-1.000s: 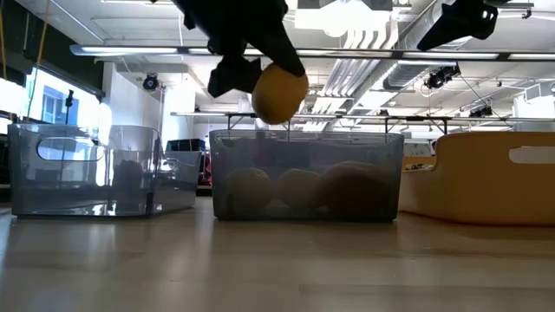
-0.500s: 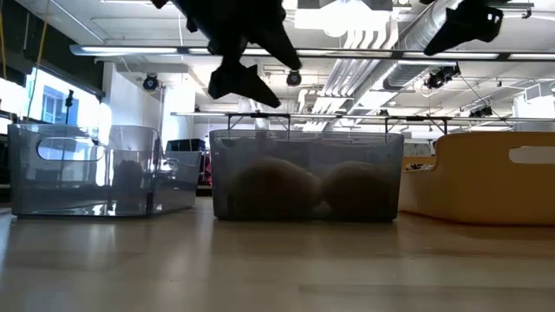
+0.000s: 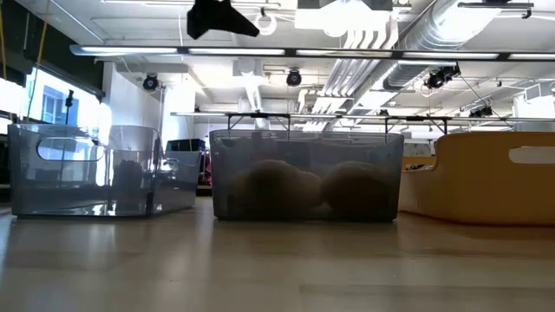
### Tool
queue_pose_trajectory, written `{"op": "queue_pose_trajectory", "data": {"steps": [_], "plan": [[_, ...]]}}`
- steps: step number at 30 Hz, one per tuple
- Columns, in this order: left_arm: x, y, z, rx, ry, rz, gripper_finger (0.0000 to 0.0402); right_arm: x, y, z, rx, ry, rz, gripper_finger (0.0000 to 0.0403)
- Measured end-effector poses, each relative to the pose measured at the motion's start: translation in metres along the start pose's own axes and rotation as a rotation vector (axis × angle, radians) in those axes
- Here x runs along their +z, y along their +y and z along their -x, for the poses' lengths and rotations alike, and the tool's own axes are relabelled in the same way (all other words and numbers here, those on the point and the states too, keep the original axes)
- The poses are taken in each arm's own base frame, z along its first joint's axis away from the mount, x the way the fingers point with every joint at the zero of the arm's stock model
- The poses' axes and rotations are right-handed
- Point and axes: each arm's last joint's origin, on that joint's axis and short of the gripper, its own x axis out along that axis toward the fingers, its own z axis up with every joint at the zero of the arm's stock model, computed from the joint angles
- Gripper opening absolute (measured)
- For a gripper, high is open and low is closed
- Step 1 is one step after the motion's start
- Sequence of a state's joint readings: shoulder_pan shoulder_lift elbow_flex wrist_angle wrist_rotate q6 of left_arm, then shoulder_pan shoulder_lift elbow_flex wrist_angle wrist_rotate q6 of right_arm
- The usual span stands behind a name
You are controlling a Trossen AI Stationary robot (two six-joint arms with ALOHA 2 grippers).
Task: Sort produce into baskets
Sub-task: Put the apple into the yellow bin
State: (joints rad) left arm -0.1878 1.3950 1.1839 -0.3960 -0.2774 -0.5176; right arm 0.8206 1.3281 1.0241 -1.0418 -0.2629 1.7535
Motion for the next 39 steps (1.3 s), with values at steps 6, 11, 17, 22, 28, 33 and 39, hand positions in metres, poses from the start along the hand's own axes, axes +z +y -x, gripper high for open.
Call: {"op": "queue_pose_trajectory", "data": {"steps": [6,11,17,22,28,33,39], "plan": [[0.013,0.012,0.017,0.095,-0.105,-0.003,0.0289,-0.015,0.008,-0.02,-0.022,0.011,0.047,0.0358],[0.016,0.016,0.018,0.096,-0.107,-0.007,0.0289,-0.015,0.014,-0.027,-0.011,-0.015,0.073,0.0358],[0.013,0.016,0.016,0.103,-0.081,-0.015,0.0289,-0.015,0.015,-0.029,-0.005,-0.026,0.059,0.0358],[0.01,0.018,0.016,0.117,-0.054,-0.024,0.0289,-0.017,0.015,-0.03,-0.01,0.007,0.088,0.0358],[0.01,0.018,0.016,0.115,-0.056,0.002,0.0289,-0.019,0.019,-0.051,-0.112,0.087,0.102,0.0358],[0.01,0.018,0.016,0.115,-0.057,0.01,0.0289,-0.017,0.022,-0.068,-0.167,0.079,0.116,0.0358],[0.01,0.018,0.016,0.114,-0.058,0.023,0.0289,-0.017,0.024,-0.078,-0.196,0.073,0.107,0.0358]]}}
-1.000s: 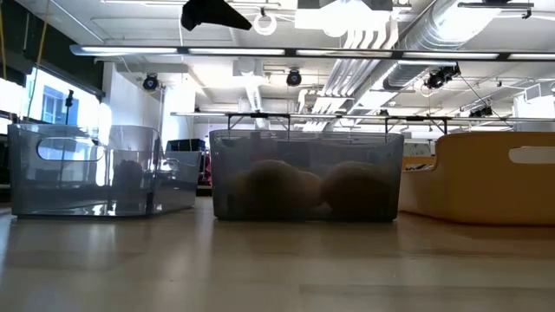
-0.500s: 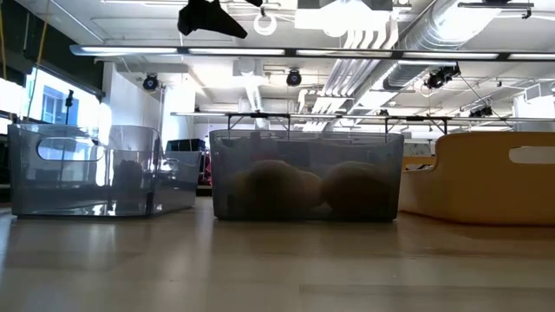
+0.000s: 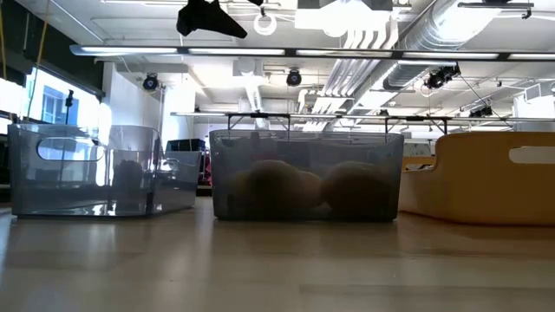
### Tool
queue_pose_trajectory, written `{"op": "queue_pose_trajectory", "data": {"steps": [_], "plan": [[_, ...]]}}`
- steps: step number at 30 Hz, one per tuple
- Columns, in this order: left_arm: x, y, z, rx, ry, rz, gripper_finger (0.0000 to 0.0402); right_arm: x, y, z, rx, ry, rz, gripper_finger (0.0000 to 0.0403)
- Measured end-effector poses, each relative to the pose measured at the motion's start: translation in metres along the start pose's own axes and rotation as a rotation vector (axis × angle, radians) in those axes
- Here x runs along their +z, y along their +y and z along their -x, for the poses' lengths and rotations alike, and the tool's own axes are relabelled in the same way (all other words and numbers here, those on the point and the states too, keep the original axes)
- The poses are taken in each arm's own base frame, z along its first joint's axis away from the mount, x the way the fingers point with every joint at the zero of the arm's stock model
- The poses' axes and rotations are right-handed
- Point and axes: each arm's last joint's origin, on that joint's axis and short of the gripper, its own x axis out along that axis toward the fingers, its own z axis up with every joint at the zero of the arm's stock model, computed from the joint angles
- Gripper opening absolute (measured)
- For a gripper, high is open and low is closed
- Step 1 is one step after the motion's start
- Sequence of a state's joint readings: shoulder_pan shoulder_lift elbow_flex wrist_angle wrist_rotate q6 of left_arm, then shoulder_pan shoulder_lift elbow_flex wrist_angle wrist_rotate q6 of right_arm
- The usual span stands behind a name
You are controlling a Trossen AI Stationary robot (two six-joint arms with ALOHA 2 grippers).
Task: Sort produce into baskets
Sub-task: Put the apple into the yellow bin
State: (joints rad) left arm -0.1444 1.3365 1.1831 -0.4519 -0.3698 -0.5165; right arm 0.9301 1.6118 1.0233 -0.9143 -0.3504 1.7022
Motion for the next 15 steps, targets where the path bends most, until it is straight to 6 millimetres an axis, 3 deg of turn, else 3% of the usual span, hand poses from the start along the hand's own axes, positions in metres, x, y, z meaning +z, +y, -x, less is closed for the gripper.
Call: {"op": "queue_pose_trajectory", "data": {"steps": [15], "plan": [[0.0,0.0,0.0,0.0,0.0,0.006,0.0289,-0.0048,-0.0038,-0.0085,-0.075,-0.008,-0.076,0.0358]]}}
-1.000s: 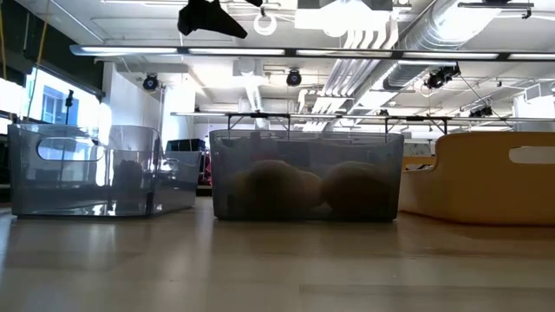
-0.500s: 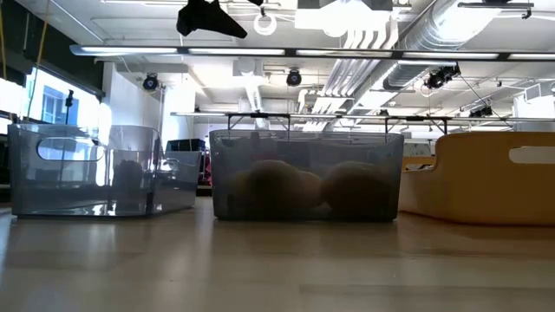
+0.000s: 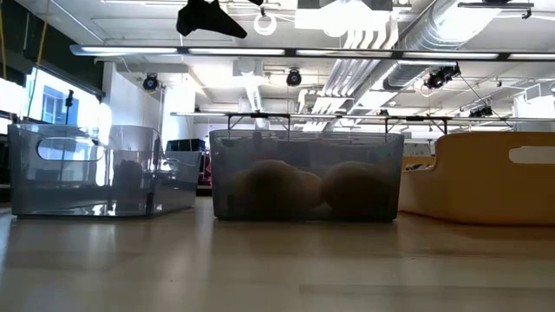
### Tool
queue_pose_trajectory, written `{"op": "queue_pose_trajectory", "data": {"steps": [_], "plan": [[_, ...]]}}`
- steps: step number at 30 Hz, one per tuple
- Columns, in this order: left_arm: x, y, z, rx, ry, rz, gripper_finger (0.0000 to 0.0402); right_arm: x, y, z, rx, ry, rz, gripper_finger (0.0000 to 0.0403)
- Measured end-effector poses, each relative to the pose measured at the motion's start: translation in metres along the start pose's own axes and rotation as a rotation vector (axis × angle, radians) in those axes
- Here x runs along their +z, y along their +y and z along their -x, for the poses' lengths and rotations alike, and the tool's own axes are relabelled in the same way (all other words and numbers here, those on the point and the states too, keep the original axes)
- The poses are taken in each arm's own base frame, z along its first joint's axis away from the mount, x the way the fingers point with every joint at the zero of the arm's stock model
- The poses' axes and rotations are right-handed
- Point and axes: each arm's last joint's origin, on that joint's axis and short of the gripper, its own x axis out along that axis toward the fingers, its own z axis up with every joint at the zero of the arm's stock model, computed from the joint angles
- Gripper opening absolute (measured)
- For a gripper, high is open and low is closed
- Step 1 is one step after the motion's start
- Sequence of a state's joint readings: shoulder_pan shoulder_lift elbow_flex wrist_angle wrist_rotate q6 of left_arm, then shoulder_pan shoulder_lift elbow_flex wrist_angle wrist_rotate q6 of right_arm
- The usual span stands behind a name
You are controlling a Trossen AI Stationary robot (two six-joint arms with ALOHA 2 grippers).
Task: Sort produce into baskets
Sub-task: Put the apple into the yellow bin
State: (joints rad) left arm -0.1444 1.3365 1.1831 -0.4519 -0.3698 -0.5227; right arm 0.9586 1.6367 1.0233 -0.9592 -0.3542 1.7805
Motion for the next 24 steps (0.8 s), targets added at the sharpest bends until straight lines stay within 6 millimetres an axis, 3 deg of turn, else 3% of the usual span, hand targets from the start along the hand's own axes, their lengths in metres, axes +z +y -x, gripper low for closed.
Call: {"op": "queue_pose_trajectory", "data": {"steps": [24], "plan": [[-0.0001,0.0,0.0,0.0,0.001,-0.004,0.0289,-0.0059,0.0004,-0.004,0.009,0.019,-0.023,0.0358]]}}
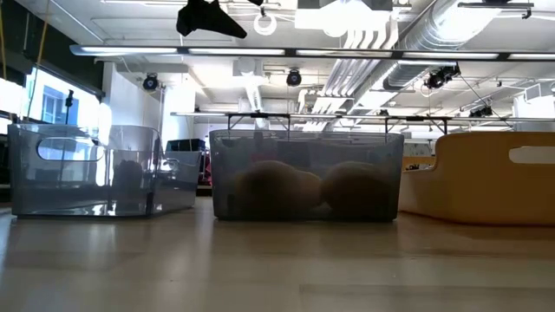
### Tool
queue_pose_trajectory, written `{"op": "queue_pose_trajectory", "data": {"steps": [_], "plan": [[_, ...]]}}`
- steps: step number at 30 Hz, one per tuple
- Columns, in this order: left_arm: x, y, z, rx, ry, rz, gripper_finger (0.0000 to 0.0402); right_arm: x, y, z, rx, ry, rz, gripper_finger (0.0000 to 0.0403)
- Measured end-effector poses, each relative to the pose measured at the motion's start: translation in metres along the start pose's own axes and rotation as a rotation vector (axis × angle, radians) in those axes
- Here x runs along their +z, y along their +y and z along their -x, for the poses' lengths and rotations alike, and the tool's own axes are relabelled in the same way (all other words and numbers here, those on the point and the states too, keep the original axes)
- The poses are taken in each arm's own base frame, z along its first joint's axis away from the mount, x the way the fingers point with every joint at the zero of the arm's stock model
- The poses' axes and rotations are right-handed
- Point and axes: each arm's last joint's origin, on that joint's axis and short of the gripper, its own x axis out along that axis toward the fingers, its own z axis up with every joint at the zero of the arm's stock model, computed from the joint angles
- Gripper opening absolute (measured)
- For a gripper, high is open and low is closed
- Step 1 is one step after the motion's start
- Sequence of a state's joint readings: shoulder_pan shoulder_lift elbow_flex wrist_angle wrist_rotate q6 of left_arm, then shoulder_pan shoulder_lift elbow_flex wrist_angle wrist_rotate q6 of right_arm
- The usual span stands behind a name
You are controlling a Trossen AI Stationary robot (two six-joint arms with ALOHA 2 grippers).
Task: Sort produce into baskets
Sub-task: Put the apple into the yellow bin
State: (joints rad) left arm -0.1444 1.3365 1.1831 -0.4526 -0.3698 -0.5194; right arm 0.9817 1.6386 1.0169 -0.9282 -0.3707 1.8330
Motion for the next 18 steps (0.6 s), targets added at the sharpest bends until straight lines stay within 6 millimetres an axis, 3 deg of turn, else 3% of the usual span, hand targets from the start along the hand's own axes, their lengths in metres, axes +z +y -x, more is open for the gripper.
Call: {"op": "queue_pose_trajectory", "data": {"steps": [12,15,18], "plan": [[0.0,0.0,0.0,0.0,0.0,0.0,0.0289,0.0035,-0.001,-0.0111,0.018,0.047,0.011,0.035],[0.0,0.0,0.0,0.0,0.0,0.0,0.0289,0.0033,-0.0011,-0.0111,0.017,0.054,0.012,0.0312],[-0.0001,-0.0007,0.0,-0.024,0.011,0.001,0.0289,0.0034,-0.0014,-0.0096,0.026,0.038,0.014,0.0249]]}}
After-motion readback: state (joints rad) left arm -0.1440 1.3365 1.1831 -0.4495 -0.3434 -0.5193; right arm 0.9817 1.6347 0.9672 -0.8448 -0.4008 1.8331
